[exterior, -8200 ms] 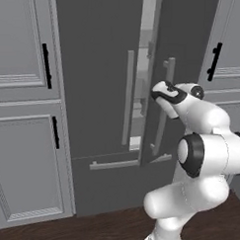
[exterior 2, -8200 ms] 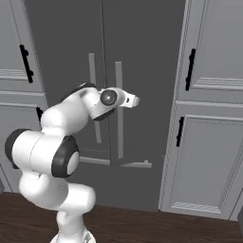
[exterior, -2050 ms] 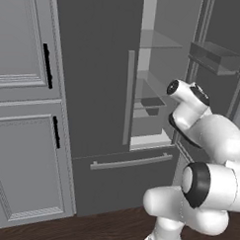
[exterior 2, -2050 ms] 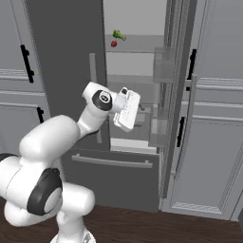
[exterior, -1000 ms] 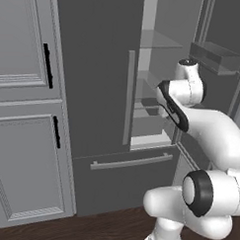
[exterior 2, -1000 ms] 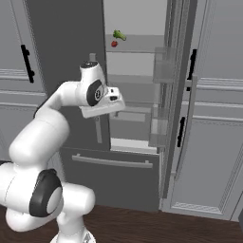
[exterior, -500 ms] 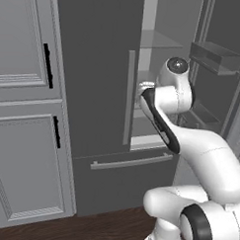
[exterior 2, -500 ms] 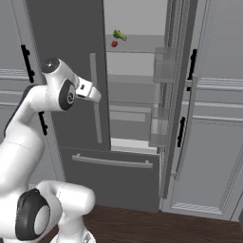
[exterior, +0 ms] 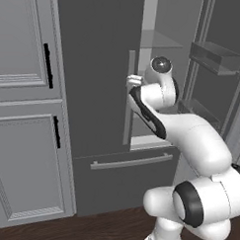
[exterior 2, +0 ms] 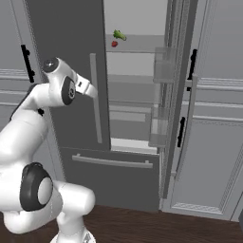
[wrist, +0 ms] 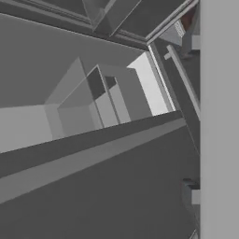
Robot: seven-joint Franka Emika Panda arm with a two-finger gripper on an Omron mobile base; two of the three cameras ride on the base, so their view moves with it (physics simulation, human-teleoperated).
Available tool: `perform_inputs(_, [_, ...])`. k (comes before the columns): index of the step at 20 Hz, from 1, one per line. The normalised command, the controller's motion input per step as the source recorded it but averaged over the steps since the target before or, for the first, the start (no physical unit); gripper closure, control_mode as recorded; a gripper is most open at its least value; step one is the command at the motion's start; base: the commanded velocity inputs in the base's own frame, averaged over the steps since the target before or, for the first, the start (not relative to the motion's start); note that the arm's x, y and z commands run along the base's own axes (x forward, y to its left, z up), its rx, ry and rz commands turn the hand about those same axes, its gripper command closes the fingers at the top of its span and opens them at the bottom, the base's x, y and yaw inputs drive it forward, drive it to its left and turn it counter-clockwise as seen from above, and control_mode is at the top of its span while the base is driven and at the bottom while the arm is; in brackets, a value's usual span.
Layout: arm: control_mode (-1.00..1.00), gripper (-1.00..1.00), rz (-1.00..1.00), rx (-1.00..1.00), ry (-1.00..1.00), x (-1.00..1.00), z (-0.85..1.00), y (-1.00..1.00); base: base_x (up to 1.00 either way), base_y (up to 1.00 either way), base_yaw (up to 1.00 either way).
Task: Take the strawberry from the fridge and place it on top of the pancake, located on the dining counter.
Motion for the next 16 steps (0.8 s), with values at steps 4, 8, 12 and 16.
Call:
perform_inputs(4, [-1.0, -1.0, 0.22, 0.11, 0.22, 0.31, 0.0, 0.06, 0.0, 0.0, 0.0])
perform_inputs(8, [-1.0, -1.0, 0.17, -0.07, 0.09, 0.06, 0.0, 0.12, 0.0, 0.0, 0.0])
perform_inputs(12, [-1.0, -1.0, 0.0, -0.06, -0.01, 0.15, -0.06, -0.01, 0.0, 0.0, 0.0])
perform_inputs(16, [-1.0, -1.0, -0.03, -0.12, -0.17, 0.44, -0.09, 0.1, 0.0, 0.0, 0.0])
